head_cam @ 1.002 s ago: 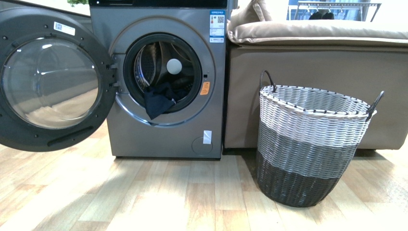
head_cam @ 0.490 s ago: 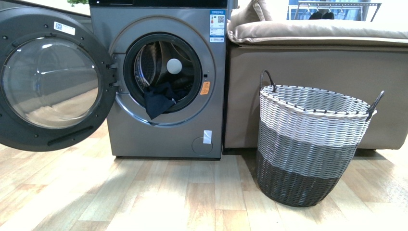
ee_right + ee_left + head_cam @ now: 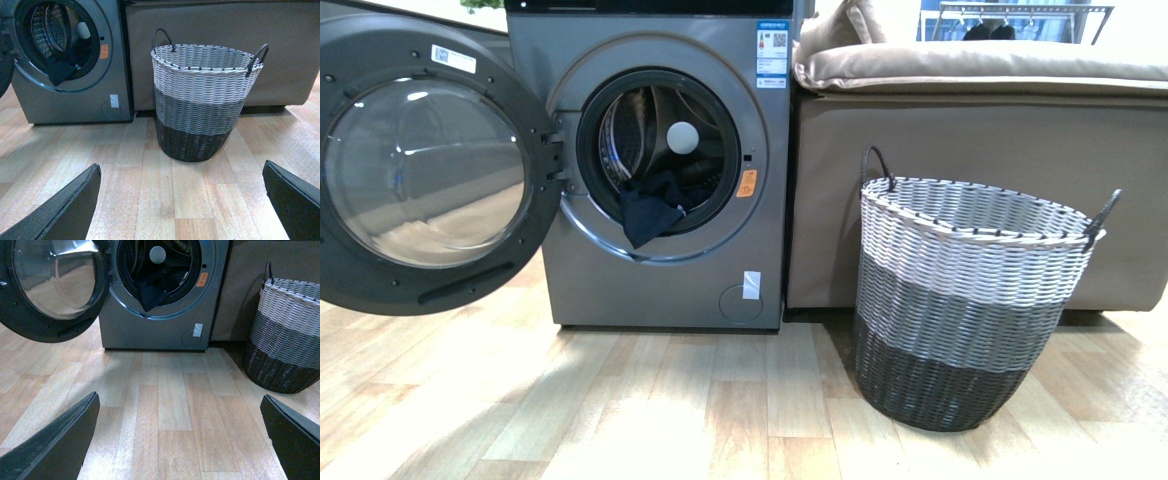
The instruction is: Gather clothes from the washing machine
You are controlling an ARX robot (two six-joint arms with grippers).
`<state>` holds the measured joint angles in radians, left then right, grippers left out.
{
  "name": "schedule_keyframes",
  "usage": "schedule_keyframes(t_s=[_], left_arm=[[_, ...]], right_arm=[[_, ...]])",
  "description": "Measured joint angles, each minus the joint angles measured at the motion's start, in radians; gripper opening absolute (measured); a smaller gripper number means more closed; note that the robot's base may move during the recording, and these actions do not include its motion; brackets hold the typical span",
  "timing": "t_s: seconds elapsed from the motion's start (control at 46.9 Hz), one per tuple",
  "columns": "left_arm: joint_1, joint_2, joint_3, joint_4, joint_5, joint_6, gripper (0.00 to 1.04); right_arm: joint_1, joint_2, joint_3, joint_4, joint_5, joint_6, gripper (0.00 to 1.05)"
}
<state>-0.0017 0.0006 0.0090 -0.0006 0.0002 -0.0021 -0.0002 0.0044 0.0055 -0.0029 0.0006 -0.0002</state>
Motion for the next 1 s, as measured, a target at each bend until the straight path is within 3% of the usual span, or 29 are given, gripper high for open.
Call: schedule_keyframes(t_s=[1.002], left_arm=[[0.000, -0.001, 0.000, -0.001, -0.002, 0.000, 0.98]], right_arm=[[0.000, 0.000, 0.000, 0.001, -0.003, 0.000, 0.97]])
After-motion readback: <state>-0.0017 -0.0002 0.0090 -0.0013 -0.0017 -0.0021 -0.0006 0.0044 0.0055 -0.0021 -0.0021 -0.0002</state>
